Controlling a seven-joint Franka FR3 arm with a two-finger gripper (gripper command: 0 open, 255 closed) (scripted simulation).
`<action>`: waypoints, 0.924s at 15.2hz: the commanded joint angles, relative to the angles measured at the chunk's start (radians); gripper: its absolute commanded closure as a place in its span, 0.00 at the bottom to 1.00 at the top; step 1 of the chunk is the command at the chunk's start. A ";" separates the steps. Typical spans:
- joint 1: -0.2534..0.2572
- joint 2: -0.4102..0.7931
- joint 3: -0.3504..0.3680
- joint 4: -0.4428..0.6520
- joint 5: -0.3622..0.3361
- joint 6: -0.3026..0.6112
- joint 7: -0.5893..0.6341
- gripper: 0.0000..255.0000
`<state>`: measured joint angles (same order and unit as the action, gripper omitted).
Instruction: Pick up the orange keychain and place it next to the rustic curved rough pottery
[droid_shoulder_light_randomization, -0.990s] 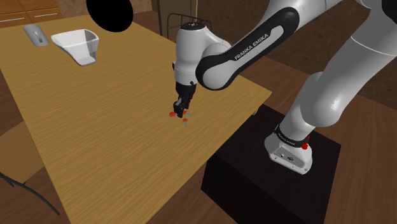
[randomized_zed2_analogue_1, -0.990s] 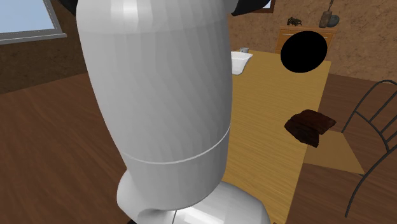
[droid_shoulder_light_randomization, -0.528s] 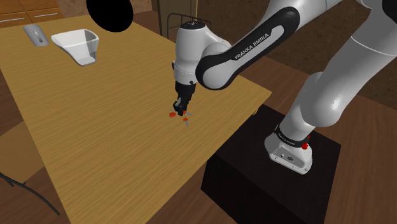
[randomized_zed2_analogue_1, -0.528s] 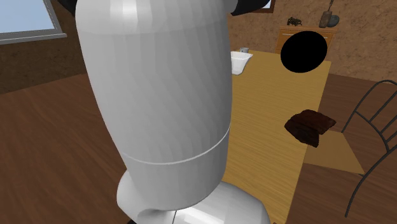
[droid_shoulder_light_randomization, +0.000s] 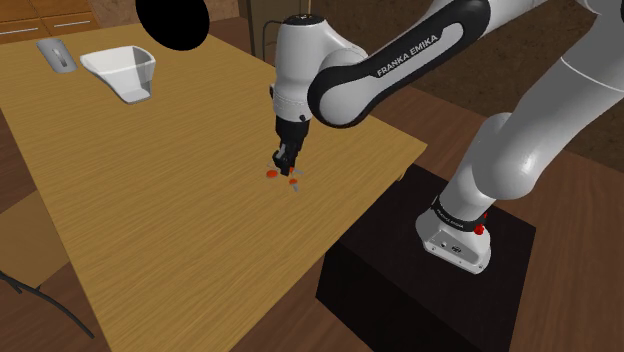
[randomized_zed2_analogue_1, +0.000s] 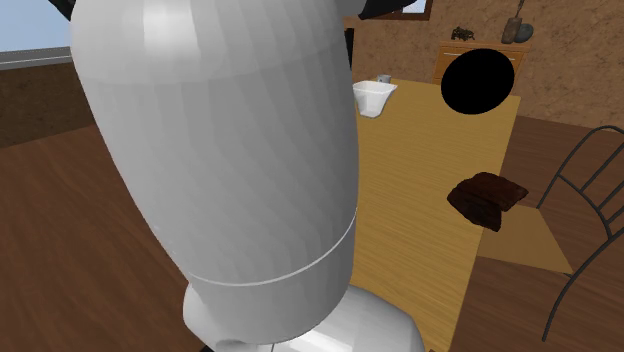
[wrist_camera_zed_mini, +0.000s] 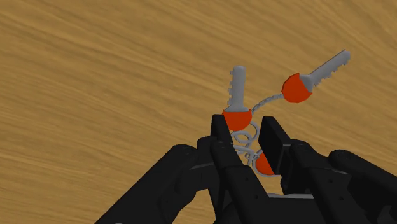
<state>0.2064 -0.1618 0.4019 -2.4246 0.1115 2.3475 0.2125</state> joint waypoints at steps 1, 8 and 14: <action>0.001 -0.016 -0.003 0.014 0.005 -0.030 -0.004 1.00; 0.003 -0.068 -0.014 0.066 0.018 -0.132 -0.014 1.00; 0.003 -0.102 -0.024 0.118 0.024 -0.217 -0.019 1.00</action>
<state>0.2094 -0.2586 0.3798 -2.3162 0.1349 2.1460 0.1935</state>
